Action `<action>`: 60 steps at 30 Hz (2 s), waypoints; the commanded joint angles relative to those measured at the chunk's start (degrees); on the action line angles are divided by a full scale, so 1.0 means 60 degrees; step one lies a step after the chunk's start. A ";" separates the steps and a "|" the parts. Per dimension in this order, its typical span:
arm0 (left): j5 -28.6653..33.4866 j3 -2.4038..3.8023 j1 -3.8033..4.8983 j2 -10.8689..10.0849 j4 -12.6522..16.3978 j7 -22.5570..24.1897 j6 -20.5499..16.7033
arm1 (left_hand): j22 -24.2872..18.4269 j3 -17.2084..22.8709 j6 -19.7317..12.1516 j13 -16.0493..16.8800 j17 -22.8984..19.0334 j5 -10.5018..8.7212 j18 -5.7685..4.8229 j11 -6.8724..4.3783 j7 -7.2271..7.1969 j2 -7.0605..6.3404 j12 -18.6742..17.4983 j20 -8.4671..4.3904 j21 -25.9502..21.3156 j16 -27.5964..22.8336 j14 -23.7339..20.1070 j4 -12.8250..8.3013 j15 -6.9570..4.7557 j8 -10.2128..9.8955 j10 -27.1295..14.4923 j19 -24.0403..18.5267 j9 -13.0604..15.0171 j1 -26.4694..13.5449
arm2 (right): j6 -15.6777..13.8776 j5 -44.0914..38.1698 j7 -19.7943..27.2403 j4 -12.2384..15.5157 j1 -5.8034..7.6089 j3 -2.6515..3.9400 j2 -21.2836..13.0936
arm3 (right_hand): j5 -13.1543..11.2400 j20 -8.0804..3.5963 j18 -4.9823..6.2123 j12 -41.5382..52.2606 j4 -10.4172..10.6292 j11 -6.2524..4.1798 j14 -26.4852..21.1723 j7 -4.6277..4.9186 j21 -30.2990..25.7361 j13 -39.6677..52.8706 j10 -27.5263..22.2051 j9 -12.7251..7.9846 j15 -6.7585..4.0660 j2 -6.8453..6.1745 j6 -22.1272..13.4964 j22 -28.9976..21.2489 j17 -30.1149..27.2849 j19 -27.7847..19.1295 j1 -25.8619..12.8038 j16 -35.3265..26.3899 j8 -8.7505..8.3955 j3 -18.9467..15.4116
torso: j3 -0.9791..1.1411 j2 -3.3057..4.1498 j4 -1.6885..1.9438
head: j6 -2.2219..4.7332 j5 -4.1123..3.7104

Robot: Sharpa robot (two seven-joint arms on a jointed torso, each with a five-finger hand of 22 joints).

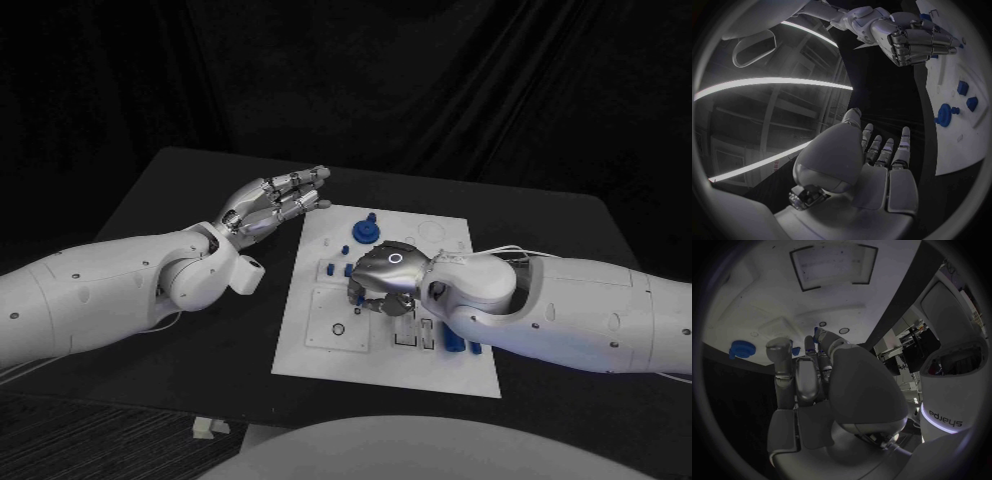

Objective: Assemble the parts on the task board

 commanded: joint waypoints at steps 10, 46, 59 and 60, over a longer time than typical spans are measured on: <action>0.0061 0.0009 -0.0040 0.0077 -0.0069 0.0243 0.0178 | -0.0078 0.0066 0.0336 -0.0009 0.0010 0.0043 0.0011 -0.0155 0.0234 0.0011 -0.0052 -0.0012 0.0016 0.0029 0.0015 -0.0077 0.0032 0.0158 -0.0027 0.0042 0.0066 0.0113 | 0.0123 -0.0199 -0.0245 0.0049 -0.0099 0.0002 0.0026 | 0.0084 -0.0051 0.0109 -0.0033 -0.0076 -0.0228 0.0018 0.0028 -0.0052 -0.0013 0.0276 -0.0028 -0.0013 -0.0072 0.0027 0.0898 -0.0049 -0.0068 0.0047 -0.0066 -0.0063 0.0022 | -0.0001 0.0003 -0.0001 | -0.0002 0.0044; 0.0061 0.0009 -0.0066 0.0126 -0.0135 0.0078 0.0284 | -0.0135 0.0100 0.0309 -0.0021 0.0003 0.0078 0.0000 -0.0149 0.0249 0.0021 -0.0133 -0.0009 0.0001 0.0013 -0.0014 -0.0114 0.0056 0.0159 -0.0065 0.0023 0.0063 0.0147 | 0.0353 -0.0198 -0.0345 0.0178 -0.0203 0.0001 -0.0036 | 0.0127 -0.0054 0.0113 -0.0031 -0.0127 -0.0239 -0.0007 0.0025 -0.0067 -0.0009 0.0347 -0.0046 -0.0018 -0.0085 0.0064 0.0894 -0.0111 -0.0088 0.0085 -0.0115 -0.0080 0.0029 | 0.0003 0.0004 -0.0006 | -0.0002 0.0093; 0.0061 0.0009 -0.0071 0.0130 -0.0142 0.0060 0.0311 | -0.0138 0.0115 0.0301 -0.0022 0.0005 0.0087 -0.0004 -0.0149 0.0255 0.0026 -0.0143 -0.0008 0.0000 0.0017 -0.0009 -0.0131 0.0067 0.0159 -0.0074 0.0025 0.0062 0.0163 | 0.0368 -0.0199 -0.0377 0.0132 -0.0205 0.0001 -0.0022 | 0.0135 -0.0056 0.0122 -0.0032 -0.0145 -0.0241 -0.0014 0.0023 -0.0113 -0.0008 0.0363 -0.0051 -0.0020 -0.0088 0.0077 0.0884 -0.0124 -0.0110 0.0099 -0.0126 -0.0084 0.0032 | -0.0005 0.0010 -0.0005 | -0.0002 0.0110; 0.0061 0.0009 -0.0072 0.0134 -0.0143 0.0059 0.0315 | -0.0144 0.0122 0.0294 -0.0022 0.0005 0.0093 -0.0005 -0.0148 0.0256 0.0029 -0.0144 -0.0008 -0.0001 0.0018 -0.0008 -0.0139 0.0073 0.0159 -0.0077 0.0023 0.0061 0.0170 | 0.0379 -0.0199 -0.0374 0.0129 -0.0205 0.0001 -0.0015 | 0.0135 -0.0056 0.0122 -0.0032 -0.0145 -0.0241 -0.0014 0.0023 -0.0113 -0.0008 0.0363 -0.0051 -0.0020 -0.0088 0.0077 0.0884 -0.0124 -0.0110 0.0099 -0.0126 -0.0084 0.0032 | -0.0005 0.0008 -0.0004 | -0.0002 0.0108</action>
